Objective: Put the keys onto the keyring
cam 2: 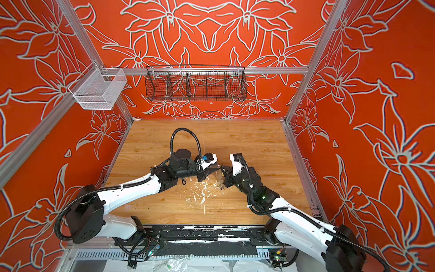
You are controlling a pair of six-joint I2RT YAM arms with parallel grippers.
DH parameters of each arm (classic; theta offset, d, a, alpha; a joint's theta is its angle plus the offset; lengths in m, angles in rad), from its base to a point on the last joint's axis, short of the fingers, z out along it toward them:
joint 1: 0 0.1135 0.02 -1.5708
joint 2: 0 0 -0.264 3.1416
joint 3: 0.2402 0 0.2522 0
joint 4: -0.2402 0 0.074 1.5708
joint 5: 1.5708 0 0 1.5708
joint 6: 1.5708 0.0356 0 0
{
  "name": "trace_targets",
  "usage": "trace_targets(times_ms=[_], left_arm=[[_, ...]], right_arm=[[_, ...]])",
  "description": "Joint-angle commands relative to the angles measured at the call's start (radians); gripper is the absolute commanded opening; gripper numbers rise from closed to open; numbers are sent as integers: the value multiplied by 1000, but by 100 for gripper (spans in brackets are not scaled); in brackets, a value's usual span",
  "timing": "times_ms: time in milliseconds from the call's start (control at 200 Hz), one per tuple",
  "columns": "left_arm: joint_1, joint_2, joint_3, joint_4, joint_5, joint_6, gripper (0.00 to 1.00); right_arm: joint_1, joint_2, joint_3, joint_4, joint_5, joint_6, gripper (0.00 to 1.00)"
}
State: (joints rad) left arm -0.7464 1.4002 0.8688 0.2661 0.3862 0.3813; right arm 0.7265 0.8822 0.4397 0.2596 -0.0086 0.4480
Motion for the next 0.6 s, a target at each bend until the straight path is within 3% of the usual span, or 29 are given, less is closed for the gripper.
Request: trace_targets(times_ms=[0,350,596], left_arm=[[-1,10,28,-6,6,4,26],[-1,8,25,-5,4,3,21],[-1,2,12,13,-2,3,1]], right_arm=[[7,-1,4,53,-21,-5,0],[19,20,5,69,-39,-8,0],[22,26,-9,86,-15,-14,0]])
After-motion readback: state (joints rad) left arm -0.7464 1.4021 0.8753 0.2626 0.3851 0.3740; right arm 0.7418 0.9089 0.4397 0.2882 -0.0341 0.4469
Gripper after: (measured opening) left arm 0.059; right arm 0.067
